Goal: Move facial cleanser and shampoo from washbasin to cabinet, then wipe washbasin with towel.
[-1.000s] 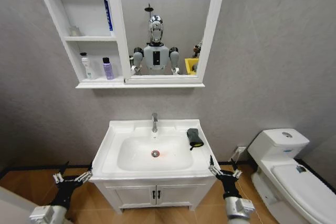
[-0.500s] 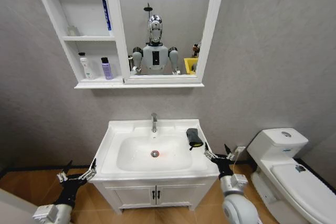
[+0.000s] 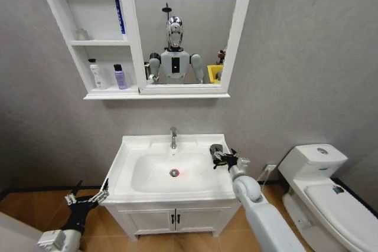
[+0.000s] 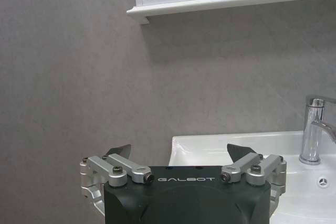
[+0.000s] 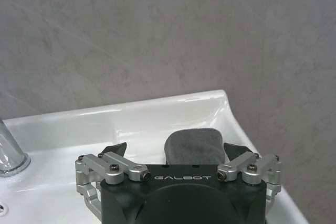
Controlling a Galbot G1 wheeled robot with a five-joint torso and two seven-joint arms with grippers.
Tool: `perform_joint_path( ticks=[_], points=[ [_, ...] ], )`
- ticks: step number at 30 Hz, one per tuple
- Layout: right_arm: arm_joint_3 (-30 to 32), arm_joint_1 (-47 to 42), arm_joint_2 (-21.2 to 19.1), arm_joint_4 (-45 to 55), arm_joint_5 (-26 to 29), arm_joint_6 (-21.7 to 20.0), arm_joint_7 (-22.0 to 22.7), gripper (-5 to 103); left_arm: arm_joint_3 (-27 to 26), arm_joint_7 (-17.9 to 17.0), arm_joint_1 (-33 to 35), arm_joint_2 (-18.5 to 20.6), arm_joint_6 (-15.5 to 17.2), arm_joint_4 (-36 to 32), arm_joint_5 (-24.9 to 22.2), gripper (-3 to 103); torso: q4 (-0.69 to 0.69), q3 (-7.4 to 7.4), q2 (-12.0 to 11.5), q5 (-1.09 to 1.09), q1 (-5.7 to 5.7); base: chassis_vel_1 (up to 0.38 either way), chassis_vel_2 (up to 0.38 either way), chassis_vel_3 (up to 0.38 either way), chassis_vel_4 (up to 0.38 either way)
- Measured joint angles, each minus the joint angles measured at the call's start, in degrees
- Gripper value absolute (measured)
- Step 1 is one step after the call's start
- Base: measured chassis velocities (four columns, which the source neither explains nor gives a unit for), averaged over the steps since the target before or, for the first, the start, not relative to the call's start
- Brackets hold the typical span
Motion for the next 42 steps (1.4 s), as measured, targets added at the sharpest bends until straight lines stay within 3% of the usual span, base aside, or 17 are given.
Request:
perform_joint_path(
  ticks=[7, 25, 33, 34, 36, 38, 40, 42],
  points=[
    [-1.58, 8.00, 1.32, -10.23, -0.16, -0.02, 0.15, 100, 0.03, -0.02, 0.03, 0.03, 0.03, 0.04, -0.03, 100, -0.01, -0.01, 0.00, 0.00, 0.00, 0.000, 0.000, 0.000, 0.000],
    [-1.42, 8.11, 0.70, -15.67, 0.44, 2.30, -2.90, 101, 0.07, -0.08, 0.04, 0.09, 0.04, 0.07, -0.05, 100, -0.01, -0.01, 0.01, -0.01, -0.01, 0.000, 0.000, 0.000, 0.000],
    [-2.87, 8.68, 1.19, -17.30, 0.67, 2.56, -3.83, 89, 0.07, -0.08, 0.04, 0.09, 0.05, 0.07, -0.05, 100, 0.00, -0.01, 0.01, 0.00, -0.01, 0.000, 0.000, 0.000, 0.000],
    [-3.02, 8.84, 1.43, -18.05, 0.31, 2.93, -3.91, 79, 0.07, -0.08, 0.04, 0.09, 0.04, 0.07, -0.05, 100, 0.00, -0.02, 0.01, -0.01, -0.01, 0.000, 0.000, 0.000, 0.000],
    [-3.05, 8.84, 1.44, -18.32, 0.14, 3.03, -3.92, 79, 0.07, -0.08, 0.04, 0.09, 0.05, 0.07, -0.05, 100, 0.00, -0.02, 0.01, 0.00, -0.01, 0.000, 0.000, 0.000, 0.000],
    [-3.03, 8.76, 1.41, -18.59, -0.12, 3.14, -3.92, 63, 0.07, -0.07, 0.04, 0.09, 0.05, 0.07, -0.05, 100, -0.01, -0.02, 0.01, -0.01, -0.01, 0.000, 0.000, 0.000, 0.000],
    [-3.03, 8.73, 1.40, -18.57, -0.13, 3.14, -3.92, 63, 0.07, -0.07, 0.04, 0.09, 0.05, 0.07, -0.05, 100, -0.01, -0.01, 0.01, 0.00, -0.01, 0.000, 0.000, 0.000, 0.000],
    [-2.94, 8.34, 1.27, -17.87, -0.25, 3.14, -3.84, 51, 0.07, -0.07, 0.04, 0.09, 0.05, 0.07, -0.05, 100, -0.01, -0.01, 0.01, 0.00, -0.01, 0.000, 0.000, 0.000, 0.000]
  ],
)
